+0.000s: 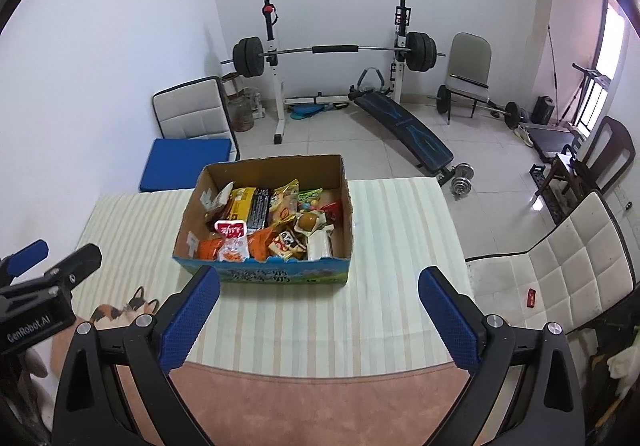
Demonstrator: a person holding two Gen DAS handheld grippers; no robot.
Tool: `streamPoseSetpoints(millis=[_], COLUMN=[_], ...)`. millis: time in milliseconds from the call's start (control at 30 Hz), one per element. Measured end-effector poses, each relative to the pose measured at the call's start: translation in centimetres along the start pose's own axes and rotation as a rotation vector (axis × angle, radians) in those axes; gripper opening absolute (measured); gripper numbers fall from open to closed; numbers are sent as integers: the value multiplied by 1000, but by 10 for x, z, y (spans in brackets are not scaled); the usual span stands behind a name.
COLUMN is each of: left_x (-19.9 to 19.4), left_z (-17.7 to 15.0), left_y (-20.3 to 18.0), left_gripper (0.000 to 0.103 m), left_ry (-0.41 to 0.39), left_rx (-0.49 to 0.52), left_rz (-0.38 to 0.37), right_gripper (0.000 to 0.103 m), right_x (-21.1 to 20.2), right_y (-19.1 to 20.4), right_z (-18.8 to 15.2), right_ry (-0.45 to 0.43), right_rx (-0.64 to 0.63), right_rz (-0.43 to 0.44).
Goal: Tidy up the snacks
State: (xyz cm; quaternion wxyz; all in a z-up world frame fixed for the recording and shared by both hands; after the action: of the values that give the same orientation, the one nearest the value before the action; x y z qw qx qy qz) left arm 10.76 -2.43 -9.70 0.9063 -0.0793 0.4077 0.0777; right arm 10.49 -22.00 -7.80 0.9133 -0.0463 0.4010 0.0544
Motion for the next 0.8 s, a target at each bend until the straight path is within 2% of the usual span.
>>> streamPoseSetpoints(millis=[467,800], left_x=[45,55], left_z=[13,13], left_y=[-5,-6], left_gripper=[103,103], left_ry=[11,7], left_rx=[-2,1], left_rz=[31,29], right_gripper=[101,102], right_x=[56,64], right_y=[-1,-1], right_z=[19,21], right_ry=[32,28], right_rx=[-3,-9], right_rz=[-21,-43])
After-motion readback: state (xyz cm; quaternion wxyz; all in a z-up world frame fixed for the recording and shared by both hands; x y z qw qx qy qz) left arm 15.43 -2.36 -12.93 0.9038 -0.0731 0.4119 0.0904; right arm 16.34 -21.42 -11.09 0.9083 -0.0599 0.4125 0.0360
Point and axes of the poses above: each gripper's, at about its wrist camera, not at the fingertips, and x roughly the way its jaws point, y to its left, z to its top, the point moved 6 cm from there along x, roughly the way its jaws point, and after that the axes turned 9 degrees about -x, right-handed, at the moved point
